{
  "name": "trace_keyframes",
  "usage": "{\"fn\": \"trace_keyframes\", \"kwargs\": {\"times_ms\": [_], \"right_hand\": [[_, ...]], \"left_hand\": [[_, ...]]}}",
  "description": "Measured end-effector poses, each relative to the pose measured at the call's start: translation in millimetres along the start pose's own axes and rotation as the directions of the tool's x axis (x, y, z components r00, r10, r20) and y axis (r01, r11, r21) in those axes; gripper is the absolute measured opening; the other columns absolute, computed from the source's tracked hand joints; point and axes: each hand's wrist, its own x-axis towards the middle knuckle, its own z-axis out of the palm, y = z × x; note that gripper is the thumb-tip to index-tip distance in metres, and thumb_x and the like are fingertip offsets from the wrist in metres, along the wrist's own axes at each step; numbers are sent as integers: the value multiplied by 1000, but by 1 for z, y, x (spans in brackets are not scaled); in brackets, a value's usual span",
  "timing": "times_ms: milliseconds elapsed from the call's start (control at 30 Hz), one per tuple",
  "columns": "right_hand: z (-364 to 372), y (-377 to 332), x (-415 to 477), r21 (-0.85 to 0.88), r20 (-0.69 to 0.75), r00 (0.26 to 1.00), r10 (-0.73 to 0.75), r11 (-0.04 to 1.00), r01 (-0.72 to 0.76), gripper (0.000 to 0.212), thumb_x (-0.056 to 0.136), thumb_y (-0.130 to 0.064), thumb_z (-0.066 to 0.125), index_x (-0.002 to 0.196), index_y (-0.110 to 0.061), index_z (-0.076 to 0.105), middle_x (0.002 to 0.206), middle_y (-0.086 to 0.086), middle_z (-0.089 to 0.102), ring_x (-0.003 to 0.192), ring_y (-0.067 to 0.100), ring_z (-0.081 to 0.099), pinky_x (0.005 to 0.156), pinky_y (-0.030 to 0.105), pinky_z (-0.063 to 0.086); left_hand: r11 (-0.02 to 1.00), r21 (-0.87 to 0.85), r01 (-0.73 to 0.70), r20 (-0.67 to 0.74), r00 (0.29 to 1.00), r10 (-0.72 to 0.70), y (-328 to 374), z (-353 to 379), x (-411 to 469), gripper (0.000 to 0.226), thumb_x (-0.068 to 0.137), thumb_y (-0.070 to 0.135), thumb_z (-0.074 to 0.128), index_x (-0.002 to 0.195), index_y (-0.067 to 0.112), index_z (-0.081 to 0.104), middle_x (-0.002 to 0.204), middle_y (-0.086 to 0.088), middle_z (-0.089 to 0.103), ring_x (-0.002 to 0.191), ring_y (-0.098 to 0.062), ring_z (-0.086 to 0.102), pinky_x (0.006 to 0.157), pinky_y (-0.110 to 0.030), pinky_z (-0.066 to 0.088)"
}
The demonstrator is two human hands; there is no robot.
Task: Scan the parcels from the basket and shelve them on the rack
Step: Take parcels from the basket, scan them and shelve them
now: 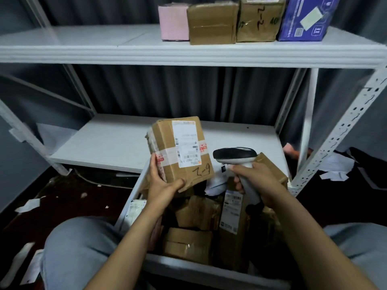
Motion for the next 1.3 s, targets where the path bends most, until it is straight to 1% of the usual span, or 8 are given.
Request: {"fn": "trace_keyframes", "kwargs": {"times_ms": [100,267,433,967,1067,1133,1200,1300], "right_hand": [[-10,-11,-6,-42,68,997,-28,999,31,23,92,-12,62,71,-3,60,57,9,57,45,16,52,42,23,43],[-22,-19,-9,-14,63,998,-28,999,29,22,91,-13,63,70,-6,60,57,9,57,44,17,51,44,25,42],[-27,-22,-11,9,51,998,-26,1000,26,24,91,-15,63,69,-6,59,56,9,56,46,18,50,48,26,42],[-17,-27,-22,-30,35,994,-101,994,102,21,89,-17,66,73,-5,61,59,10,58,43,16,50,44,25,42],[-15,-36,-26,-36,10,989,-144,989,145,20,90,-17,66,74,-5,62,60,11,59,45,17,51,46,25,44],[-11,-49,-28,-27,3,982,-188,982,188,22,90,-18,66,72,-5,61,57,10,58,46,19,50,47,27,44],[-8,-66,-28,-33,-12,971,-239,971,239,24,89,-17,67,69,-6,60,52,7,57,43,19,50,45,26,43],[0,-98,-28,-68,-2,938,-345,936,344,18,89,-15,68,74,-5,64,60,9,61,46,18,54,49,28,46]], "left_hand": [[998,66,-19,-88,996,24,3,1,8,117,65,14,84,150,43,8,149,-6,24,132,-19,32,109,-40,30],[994,100,-41,-141,989,55,2,2,14,120,66,13,84,150,43,4,146,-6,23,135,-22,29,110,-43,29],[989,124,-76,-125,988,92,4,5,10,120,67,14,84,151,40,2,147,-4,21,136,-21,27,108,-39,28],[993,106,-60,-105,992,71,17,3,-10,116,67,19,84,150,44,6,152,-4,19,139,-24,28,109,-45,31],[997,41,-60,-114,991,64,26,0,-11,108,67,26,83,147,49,14,151,-1,27,137,-23,32,111,-50,33],[994,-68,-81,-121,990,72,41,-4,-11,100,62,32,78,143,51,22,149,2,35,134,-20,38,109,-52,37],[979,-176,-107,-145,986,82,59,-11,-7,91,66,28,75,143,45,30,146,1,43,129,-18,45,108,-47,40],[944,-315,-98,-143,988,55,89,-25,4,82,68,33,72,142,38,36,133,-5,58,113,-20,61,98,-46,50]]}}
